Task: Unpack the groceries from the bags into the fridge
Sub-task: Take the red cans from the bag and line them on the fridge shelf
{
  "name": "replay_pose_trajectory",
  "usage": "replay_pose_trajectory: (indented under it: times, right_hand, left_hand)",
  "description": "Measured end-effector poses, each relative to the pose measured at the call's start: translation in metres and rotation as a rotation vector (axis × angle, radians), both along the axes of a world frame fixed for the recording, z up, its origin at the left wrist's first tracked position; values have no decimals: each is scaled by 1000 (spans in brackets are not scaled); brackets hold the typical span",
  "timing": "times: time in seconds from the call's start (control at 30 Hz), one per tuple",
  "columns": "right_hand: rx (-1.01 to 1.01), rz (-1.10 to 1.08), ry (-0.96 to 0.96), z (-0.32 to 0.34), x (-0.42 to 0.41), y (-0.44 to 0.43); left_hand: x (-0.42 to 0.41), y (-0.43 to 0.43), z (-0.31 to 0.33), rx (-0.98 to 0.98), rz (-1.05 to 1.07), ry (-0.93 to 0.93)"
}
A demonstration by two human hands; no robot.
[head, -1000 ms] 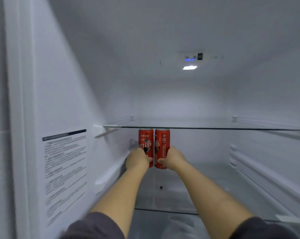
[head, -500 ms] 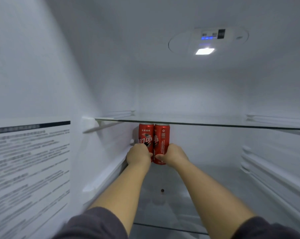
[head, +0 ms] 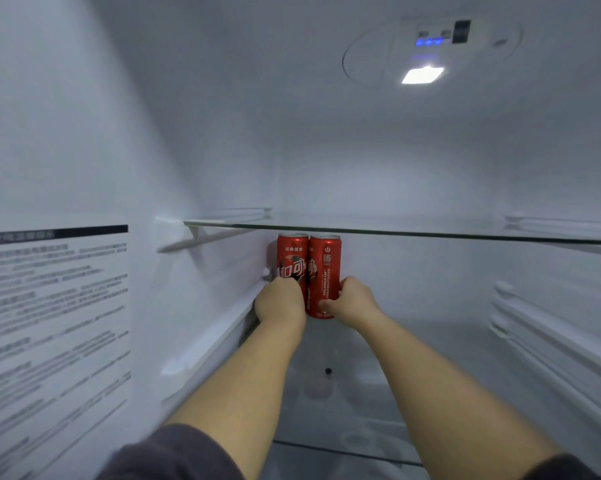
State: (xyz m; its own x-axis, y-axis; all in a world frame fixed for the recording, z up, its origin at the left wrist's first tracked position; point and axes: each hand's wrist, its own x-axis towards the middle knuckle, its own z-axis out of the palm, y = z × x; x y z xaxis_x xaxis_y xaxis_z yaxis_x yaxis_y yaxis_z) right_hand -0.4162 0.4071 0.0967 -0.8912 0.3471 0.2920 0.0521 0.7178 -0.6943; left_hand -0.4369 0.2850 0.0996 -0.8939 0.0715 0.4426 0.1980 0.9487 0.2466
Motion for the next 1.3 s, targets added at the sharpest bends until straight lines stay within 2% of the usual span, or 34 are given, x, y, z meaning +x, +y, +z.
replay_pose_trajectory:
  times: [0.33, 0.6, 0.83, 0.97, 1.07, 1.17, 1.3]
  right_hand:
    - [59, 14, 37, -2, -2, -9]
    - [69, -4, 45, -4, -1, -13]
    - [120, -9, -92, 0, 9, -19]
    - [369, -125, -259, 1, 40, -17]
    - [473, -169, -294, 3, 71, -12]
    - [537, -177, -335, 8, 103, -12]
    - [623, -205, -330, 17, 147, -20]
  left_hand:
    - [6, 0, 1, -111, 51, 29]
    - [9, 1, 2, -123, 79, 5]
    - [17, -2, 4, -166, 65, -17]
    - [38, -12, 4, -181, 58, -49]
    - [62, -21, 6, -128, 22, -45]
    - [94, -30, 8, -37, -88, 44]
    - [140, -41, -1, -99, -105, 187]
